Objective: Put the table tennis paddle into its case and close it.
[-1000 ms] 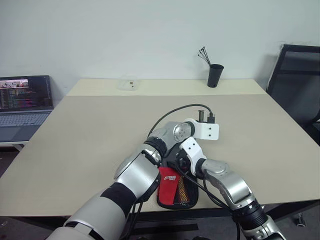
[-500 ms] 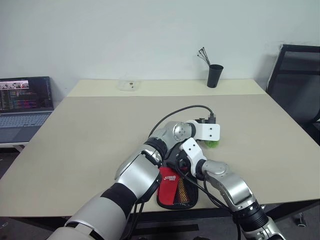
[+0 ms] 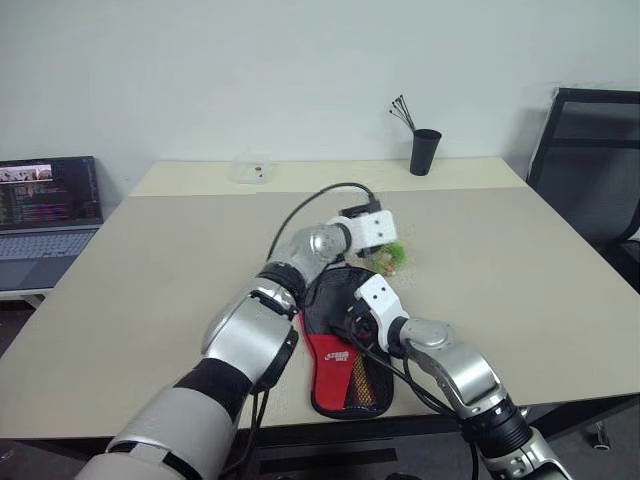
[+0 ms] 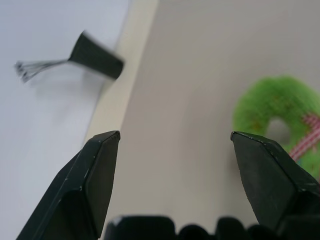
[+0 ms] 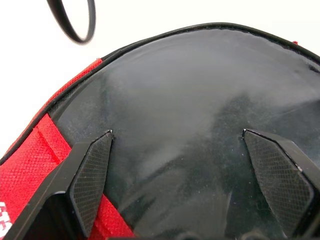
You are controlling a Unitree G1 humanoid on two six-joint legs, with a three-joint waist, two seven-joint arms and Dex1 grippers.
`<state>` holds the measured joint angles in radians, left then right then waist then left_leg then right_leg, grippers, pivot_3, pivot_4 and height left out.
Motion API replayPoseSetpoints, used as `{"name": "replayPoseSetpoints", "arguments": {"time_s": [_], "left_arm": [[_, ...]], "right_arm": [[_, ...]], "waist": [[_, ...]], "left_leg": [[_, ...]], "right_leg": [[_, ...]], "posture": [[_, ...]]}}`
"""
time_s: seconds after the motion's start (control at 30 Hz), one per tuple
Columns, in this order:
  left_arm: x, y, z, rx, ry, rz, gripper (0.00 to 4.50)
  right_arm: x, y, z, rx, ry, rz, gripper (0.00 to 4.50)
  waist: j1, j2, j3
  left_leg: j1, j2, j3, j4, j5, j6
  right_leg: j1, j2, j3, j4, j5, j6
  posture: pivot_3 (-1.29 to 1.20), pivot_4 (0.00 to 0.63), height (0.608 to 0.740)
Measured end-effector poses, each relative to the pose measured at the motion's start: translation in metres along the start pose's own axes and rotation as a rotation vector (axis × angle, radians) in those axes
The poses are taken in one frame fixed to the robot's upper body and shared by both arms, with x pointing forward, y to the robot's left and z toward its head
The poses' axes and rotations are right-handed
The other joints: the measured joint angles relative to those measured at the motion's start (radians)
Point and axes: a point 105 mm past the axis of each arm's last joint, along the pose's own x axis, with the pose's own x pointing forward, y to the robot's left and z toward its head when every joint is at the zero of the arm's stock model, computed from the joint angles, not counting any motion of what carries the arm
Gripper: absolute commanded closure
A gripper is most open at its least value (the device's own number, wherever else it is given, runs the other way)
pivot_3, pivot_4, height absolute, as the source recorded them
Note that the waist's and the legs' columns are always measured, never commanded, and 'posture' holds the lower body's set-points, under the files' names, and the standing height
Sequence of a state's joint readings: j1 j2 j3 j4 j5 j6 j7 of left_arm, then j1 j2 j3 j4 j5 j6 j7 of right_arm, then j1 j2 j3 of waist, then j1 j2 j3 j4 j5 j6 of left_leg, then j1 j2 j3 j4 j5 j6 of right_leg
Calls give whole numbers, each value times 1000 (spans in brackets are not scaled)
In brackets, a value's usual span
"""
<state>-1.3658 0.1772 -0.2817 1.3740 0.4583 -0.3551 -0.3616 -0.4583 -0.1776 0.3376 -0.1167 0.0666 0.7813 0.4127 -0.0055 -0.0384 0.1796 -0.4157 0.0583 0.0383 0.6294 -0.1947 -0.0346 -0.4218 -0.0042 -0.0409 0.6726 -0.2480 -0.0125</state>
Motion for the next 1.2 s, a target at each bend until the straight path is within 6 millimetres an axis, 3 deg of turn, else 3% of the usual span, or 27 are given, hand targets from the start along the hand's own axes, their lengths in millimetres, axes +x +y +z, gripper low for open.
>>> {"name": "replayPoseSetpoints", "arguments": {"time_s": [0.1, 0.2, 0.27, 0.43, 0.57, 0.7, 1.0, 1.1, 1.2], "left_arm": [[-11, 20, -11, -108, -6, 51, 637], [-22, 27, -21, -284, -49, 42, 637], [-37, 27, -38, -445, -85, 4, 637], [-64, 1, -64, -723, -183, -163, 637], [-80, -15, -60, -816, -258, -266, 637], [-89, -42, -55, -852, -254, -382, 637], [-92, -74, -53, -801, -164, -496, 637], [-91, -77, -54, -794, -151, -493, 637], [-90, -80, -54, -796, -153, -492, 637]], "right_arm": [[-7, -1, 2, 36, 4, 0, 0], [-19, 4, 7, 103, 7, 44, 0], [-34, 8, 18, 149, -18, 94, 0], [-66, 5, 52, 152, -103, 137, 0], [-84, -1, 72, 161, -151, 174, 0], [-96, -22, 72, 154, -135, 124, 0], [-96, -71, 55, 128, -52, -22, 0], [-84, -80, 54, 127, -55, -40, 0], [-60, -95, 55, 146, -70, -92, 0]], "waist": [[2, 0, 0], [2, 0, 0], [-3, 0, 1], [-9, 0, 1], [-13, 0, 1], [-11, 0, 1], [-14, 0, 1], [-19, 0, 1], [-24, 0, 1]], "left_leg": [[-1, 0, 0, 0, 0, 0], [-1, 0, 0, 0, 0, 0], [-1, 1, 1, 0, 0, 0], [-1, 3, -1, 0, 0, 0], [-1, 3, -2, 0, 0, 0], [-1, 2, -2, 1, 0, 0], [0, 2, -1, 0, 0, 0], [0, 2, -1, 0, 0, 0], [0, 2, 0, 0, 0, 0]], "right_leg": [[0, 0, 0, 0, 0, 0], [-1, 0, 0, 0, 0, 0], [-2, 0, 1, 1, 0, 0], [-2, 2, -1, 4, -1, -3], [-2, 2, -1, 4, -1, -3], [-2, 2, 0, 4, -1, -3], [-2, 3, 0, 4, -2, -3], [-2, 3, 1, 4, -2, -3], [-2, 3, 1, 4, -1, -3]], "posture": [[0, 150, 740], [0, 150, 740], [0, 150, 740], [0, 150, 740], [0, 150, 740], [0, 150, 740], [0, 150, 740], [0, 150, 740], [0, 150, 740]]}}
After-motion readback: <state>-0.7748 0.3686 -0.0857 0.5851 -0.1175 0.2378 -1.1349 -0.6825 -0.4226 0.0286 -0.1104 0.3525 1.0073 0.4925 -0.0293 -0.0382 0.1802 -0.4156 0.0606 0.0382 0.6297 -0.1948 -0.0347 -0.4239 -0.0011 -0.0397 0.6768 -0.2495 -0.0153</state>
